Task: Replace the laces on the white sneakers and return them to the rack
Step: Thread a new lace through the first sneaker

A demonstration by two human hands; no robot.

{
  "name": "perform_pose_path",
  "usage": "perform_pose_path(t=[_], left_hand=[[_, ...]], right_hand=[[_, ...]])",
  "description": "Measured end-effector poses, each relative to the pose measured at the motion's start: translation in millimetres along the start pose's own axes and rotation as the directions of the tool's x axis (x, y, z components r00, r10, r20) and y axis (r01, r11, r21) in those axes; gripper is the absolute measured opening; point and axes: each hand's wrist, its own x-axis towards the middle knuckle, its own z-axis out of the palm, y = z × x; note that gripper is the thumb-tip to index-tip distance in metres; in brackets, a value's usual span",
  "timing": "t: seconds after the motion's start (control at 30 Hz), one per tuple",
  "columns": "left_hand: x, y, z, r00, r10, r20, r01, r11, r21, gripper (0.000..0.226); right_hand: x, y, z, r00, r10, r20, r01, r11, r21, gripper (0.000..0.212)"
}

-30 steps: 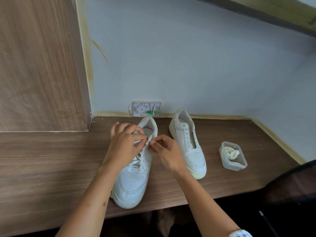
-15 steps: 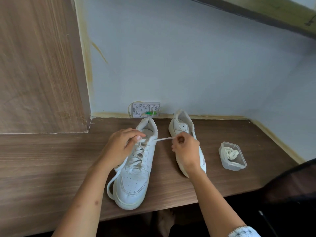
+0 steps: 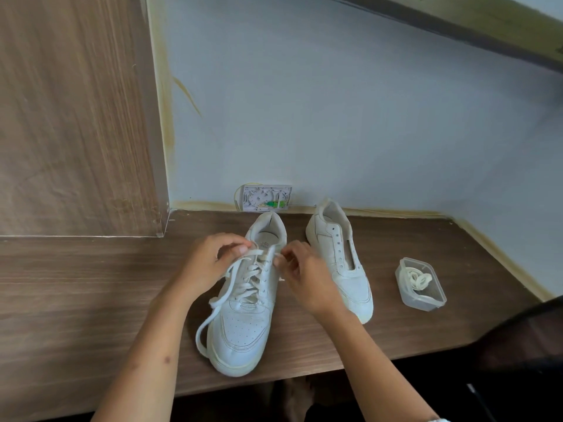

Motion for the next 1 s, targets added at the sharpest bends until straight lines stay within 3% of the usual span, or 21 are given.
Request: perform_pose_path(t=[0.13,0.23,0.33,0.43,0.53,0.63,0.73,0.8,0.87,1.0], left_hand=[[0,2,1,1.000,-0.023,0.020,0.023,1.000,-0.002,0.016],[-1,3,-1,0.999,-0.033,0.033,0.033,0.999,0.019,0.016],[-2,4,-2,0.998,-0.049,0.045,0.049,0.999,0.006,0.015],[-2,4,-4,0.996,-0.049,0.068,0.050,0.999,-0.010,0.013],[-2,1,-5,0.996,-0.062,0.062,0.063,0.998,-0.011,0.011],[-2,-3,-3,0.996,-0.072,0.053,0.071,0.997,0.023,0.014],[-1,-6,-2,0.996,-0.078,0.044,0.077,0.997,0.028,0.017],[0,-7,-2,0.996,-0.075,0.039,0.073,0.996,0.049,0.019],[-1,-7,-2,0.996,-0.079,0.045,0.076,0.995,0.059,0.019],[-2,-6,-1,0.995,-0.080,0.066,0.078,0.996,0.036,0.019]], right_hand=[[1,1,3,1.000,-0.005,-0.017,0.004,0.998,-0.062,0.024],[4,6,-13,0.982,0.150,-0.116,-0.161,0.983,-0.091,0.024],[3,21,-26,0.913,0.322,-0.250,-0.355,0.930,-0.099,0.028],[-1,29,-34,0.874,0.386,-0.294,-0.426,0.901,-0.082,0.028],[-1,24,-31,0.917,0.302,-0.259,-0.347,0.926,-0.149,0.005],[0,7,-24,0.988,0.134,-0.078,-0.142,0.984,-0.110,0.032],[-2,-10,-11,0.994,-0.005,0.111,0.020,0.992,-0.127,0.021],[-3,-12,-5,0.993,-0.048,0.104,0.063,0.988,-0.143,0.002],[-1,-6,-7,0.996,-0.074,0.042,0.079,0.989,-0.127,0.013],[1,7,-24,0.996,0.065,-0.067,-0.072,0.991,-0.109,0.019]])
